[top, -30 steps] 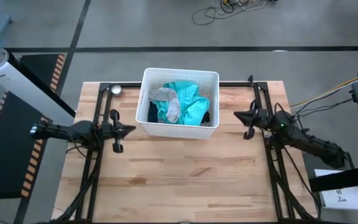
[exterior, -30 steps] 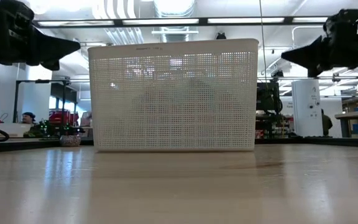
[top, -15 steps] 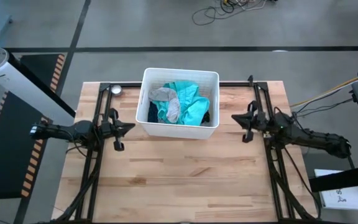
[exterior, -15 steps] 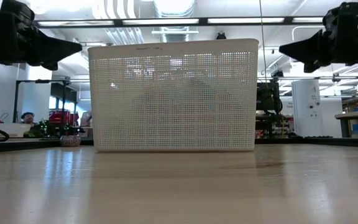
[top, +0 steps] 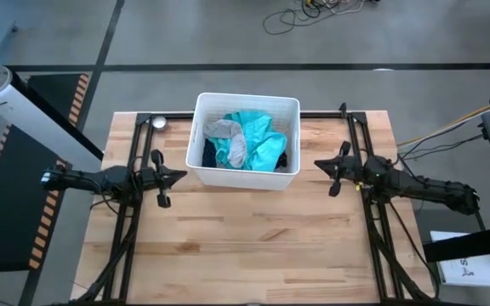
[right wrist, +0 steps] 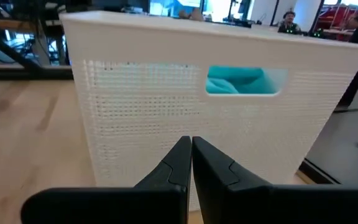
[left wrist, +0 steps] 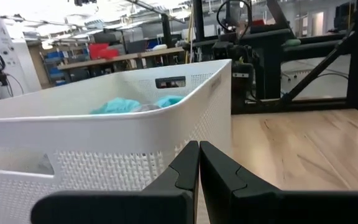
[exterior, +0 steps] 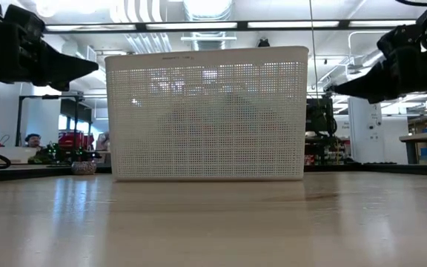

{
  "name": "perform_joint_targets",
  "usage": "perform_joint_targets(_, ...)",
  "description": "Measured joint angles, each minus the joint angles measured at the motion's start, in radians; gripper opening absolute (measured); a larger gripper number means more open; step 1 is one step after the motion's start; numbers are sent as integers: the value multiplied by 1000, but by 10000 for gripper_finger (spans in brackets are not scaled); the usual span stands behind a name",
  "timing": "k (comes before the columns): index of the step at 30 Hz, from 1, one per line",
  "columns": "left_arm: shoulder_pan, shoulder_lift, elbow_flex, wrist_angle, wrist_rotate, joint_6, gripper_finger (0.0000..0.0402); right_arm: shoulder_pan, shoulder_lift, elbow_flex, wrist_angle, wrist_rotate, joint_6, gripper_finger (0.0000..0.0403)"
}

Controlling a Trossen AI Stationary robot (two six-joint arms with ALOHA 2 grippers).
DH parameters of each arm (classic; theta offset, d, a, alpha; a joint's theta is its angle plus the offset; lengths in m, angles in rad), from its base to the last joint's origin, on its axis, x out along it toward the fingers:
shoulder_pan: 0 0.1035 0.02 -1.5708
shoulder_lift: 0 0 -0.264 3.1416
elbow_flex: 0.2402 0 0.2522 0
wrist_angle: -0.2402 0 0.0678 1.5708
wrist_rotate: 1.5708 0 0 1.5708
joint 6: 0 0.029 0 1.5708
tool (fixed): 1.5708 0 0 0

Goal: Sort clothes
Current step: Return to Home Position

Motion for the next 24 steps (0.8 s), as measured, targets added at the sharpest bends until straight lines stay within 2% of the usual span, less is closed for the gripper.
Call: perform_joint_targets(24,0,2,7,-14,10,-30,0,0,42,0,-42,-10,-9,0)
